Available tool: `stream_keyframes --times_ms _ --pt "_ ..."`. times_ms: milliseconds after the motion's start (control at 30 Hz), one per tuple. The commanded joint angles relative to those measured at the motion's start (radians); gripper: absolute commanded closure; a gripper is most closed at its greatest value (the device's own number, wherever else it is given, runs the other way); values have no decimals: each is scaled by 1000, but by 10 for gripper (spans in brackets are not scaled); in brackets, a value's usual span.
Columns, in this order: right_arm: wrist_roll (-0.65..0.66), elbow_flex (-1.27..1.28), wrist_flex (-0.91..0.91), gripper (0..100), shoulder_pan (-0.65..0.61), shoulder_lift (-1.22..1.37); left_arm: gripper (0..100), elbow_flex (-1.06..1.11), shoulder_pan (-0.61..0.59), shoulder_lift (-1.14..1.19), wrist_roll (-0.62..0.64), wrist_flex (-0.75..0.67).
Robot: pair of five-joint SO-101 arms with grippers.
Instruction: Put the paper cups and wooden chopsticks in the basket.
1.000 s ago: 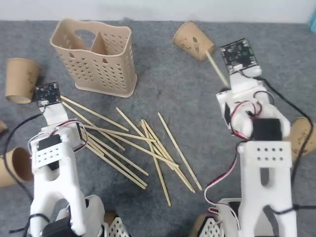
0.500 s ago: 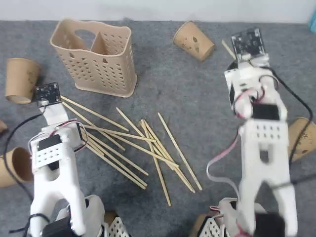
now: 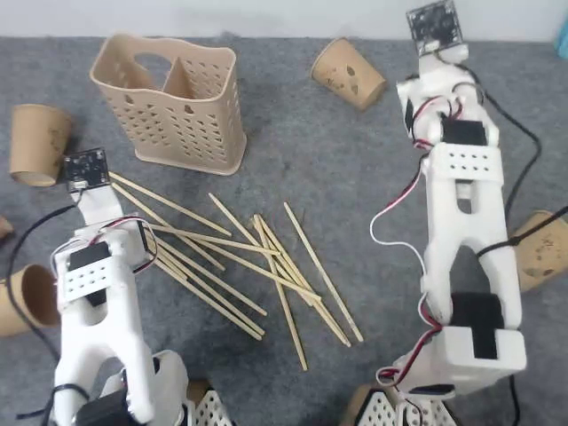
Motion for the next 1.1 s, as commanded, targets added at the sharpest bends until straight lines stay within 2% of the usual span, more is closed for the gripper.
stream_keyframes --times_ms 0,167,300,600,900,1067 --pt "-46 -126 -12 991 -5 7 987 -2 2 -35 -11 -23" --pt "-161 -227 -15 991 -5 35 987 -2 2 -35 -11 -23" --pt "-206 -319 -44 991 2 74 987 5 2 -37 -11 -25" --pt "-207 -442 4 991 41 139 987 8 2 -41 -35 -25" --pt "-198 -428 325 986 93 163 987 8 2 -41 -37 -25" --pt "-201 -411 317 894 125 300 987 18 2 -41 -37 -38"
